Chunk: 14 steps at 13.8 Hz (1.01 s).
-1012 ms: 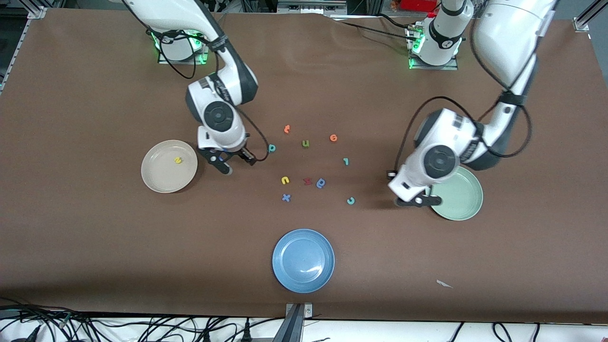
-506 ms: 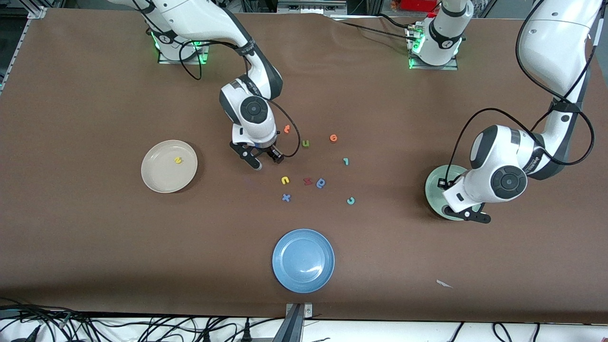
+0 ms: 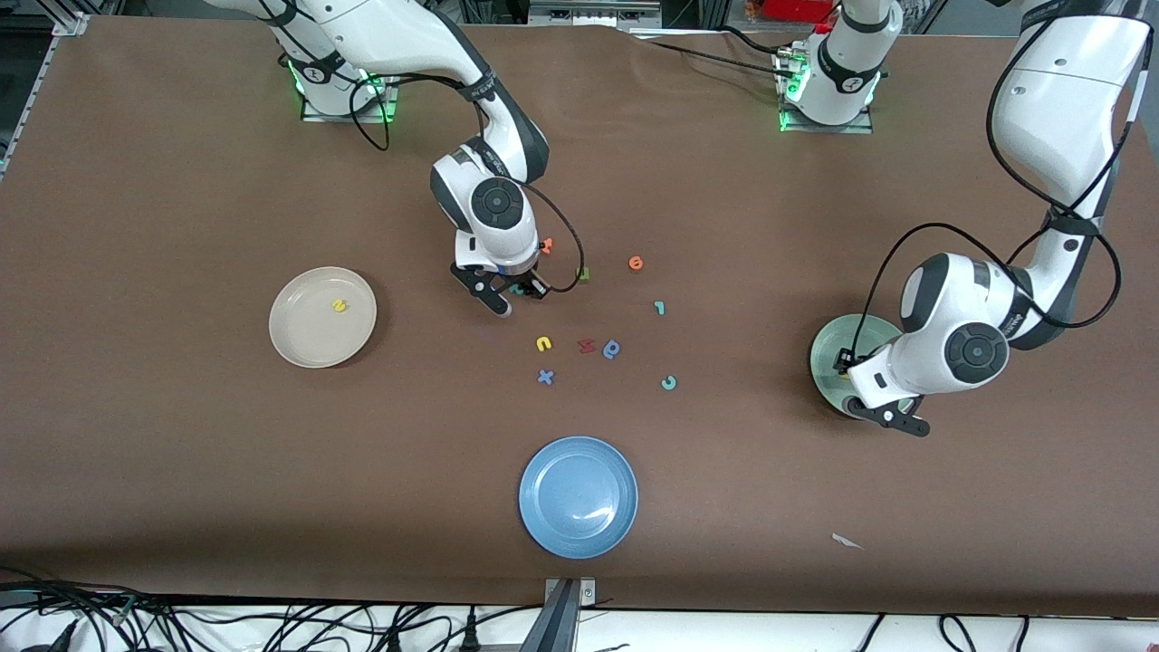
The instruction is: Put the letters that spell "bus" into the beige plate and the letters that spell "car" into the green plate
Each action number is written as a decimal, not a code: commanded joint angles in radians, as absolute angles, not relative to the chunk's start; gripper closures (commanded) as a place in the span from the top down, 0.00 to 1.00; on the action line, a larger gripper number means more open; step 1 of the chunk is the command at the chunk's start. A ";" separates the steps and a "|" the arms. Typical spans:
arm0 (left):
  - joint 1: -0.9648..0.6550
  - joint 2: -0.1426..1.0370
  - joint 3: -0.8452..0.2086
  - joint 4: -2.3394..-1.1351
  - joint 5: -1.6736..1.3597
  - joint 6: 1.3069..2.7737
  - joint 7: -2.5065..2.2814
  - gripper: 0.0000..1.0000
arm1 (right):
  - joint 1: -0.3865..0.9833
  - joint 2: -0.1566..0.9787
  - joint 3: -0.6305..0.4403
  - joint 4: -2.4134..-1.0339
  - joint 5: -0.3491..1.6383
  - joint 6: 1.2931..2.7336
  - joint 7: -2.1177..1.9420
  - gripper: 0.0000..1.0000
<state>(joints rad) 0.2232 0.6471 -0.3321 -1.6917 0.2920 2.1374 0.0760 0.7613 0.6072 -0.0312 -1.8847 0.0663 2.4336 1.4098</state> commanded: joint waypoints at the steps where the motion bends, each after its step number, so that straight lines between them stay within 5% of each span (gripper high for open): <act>1: 0.215 0.617 -0.383 -1.681 0.229 2.115 -0.074 1.00 | 0.761 0.597 -0.037 -1.879 0.081 2.398 1.402 0.10; 8: 0.138 0.617 -0.541 -1.794 0.198 2.248 -0.539 1.00 | 0.756 0.479 -0.312 -1.882 0.078 2.076 0.978 0.10; 14: -0.012 0.649 -0.571 -1.845 0.339 2.324 -0.957 0.95 | 0.753 0.439 -0.589 -2.023 0.083 2.094 0.502 0.11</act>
<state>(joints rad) 0.0205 0.6418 -0.5688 -1.8392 0.2906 2.3118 -0.8545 0.7455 0.4725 -0.5248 -1.9439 0.0672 2.0664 0.6462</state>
